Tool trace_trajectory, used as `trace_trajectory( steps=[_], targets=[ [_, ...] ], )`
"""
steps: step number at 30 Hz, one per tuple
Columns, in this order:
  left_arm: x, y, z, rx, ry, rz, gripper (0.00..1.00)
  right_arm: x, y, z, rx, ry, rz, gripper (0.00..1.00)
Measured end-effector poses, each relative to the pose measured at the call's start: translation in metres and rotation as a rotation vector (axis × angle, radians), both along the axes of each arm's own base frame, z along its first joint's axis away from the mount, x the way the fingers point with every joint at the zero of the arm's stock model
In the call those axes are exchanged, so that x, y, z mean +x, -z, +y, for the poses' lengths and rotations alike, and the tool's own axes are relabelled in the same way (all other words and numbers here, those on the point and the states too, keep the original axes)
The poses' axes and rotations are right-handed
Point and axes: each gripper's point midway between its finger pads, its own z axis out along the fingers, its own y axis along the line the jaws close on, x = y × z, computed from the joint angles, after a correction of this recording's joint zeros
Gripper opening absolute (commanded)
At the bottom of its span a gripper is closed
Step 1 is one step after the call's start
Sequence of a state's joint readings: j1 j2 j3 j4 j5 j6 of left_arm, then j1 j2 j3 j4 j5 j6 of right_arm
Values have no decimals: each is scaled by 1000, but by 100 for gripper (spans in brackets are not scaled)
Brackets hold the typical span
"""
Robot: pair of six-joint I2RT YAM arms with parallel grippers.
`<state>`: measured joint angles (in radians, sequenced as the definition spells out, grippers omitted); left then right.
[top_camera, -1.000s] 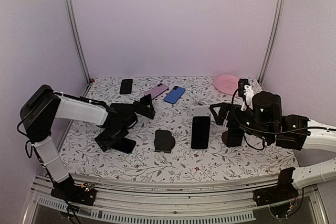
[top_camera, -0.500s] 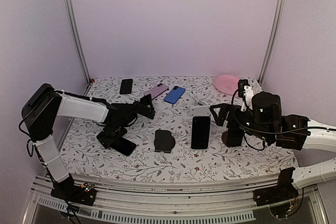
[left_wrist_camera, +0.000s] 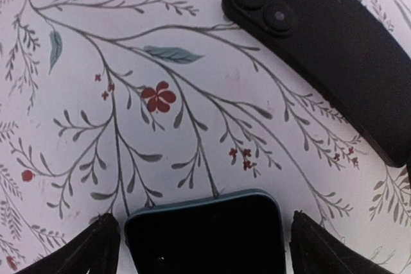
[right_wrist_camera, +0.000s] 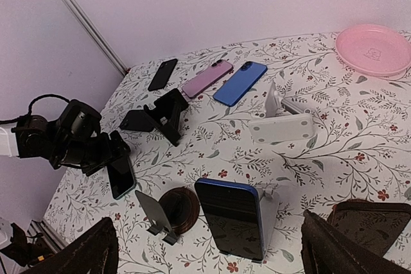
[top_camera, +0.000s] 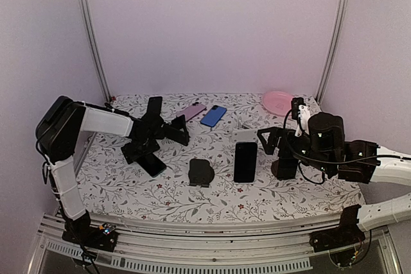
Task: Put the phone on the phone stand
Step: Move the phone to the center of the board.
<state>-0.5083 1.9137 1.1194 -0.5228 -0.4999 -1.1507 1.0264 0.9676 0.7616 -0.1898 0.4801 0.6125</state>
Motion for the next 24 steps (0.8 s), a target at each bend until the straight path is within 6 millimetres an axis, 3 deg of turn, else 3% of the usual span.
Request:
trace_trajectory(
  steps=[6,13,24],
  targets=[
    [-1,-1,3,21,49,23,97,-1,-1,-1,3,0,-1,99],
    [-19,-12,-1,-16,-21,16,97,-2,0,1,3,-11,5,99],
    [-26,-1,-11,-81,-124,22,97,-3,-1,2,7,-18,6,99]
  ],
)
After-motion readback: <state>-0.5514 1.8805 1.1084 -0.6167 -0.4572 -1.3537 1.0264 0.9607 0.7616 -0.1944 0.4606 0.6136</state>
